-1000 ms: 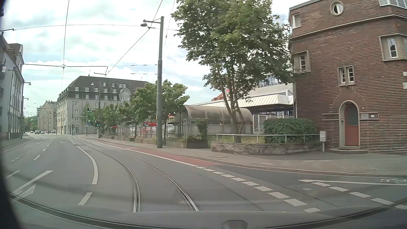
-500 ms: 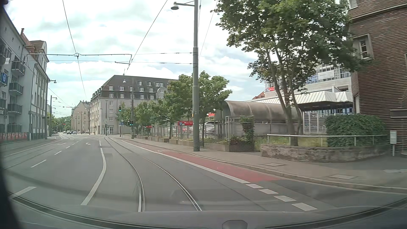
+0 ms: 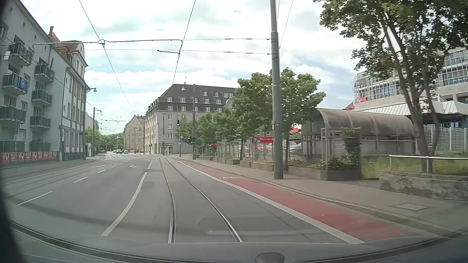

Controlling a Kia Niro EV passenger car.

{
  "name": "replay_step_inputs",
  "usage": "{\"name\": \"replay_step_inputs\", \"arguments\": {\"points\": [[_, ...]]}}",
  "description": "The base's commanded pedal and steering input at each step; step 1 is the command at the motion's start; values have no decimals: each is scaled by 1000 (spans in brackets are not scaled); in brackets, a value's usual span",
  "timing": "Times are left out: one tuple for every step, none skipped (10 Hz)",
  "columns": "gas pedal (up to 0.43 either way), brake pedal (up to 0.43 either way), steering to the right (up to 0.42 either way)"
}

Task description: Follow the waypoints while adhering to traffic rules and regulations

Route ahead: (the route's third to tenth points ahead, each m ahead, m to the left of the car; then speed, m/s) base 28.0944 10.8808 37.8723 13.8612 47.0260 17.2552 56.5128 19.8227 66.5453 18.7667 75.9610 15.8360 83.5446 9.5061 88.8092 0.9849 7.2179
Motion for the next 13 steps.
{"name": "replay_step_inputs", "arguments": {"points": [[98,24,-175],[98,24,-168],[98,24,-158],[98,24,-141],[98,24,-125],[98,24,-113],[98,24,-99],[98,24,-90],[98,24,-82],[98,24,-74],[87,24,-62],[87,24,-52],[79,24,-48]]}}
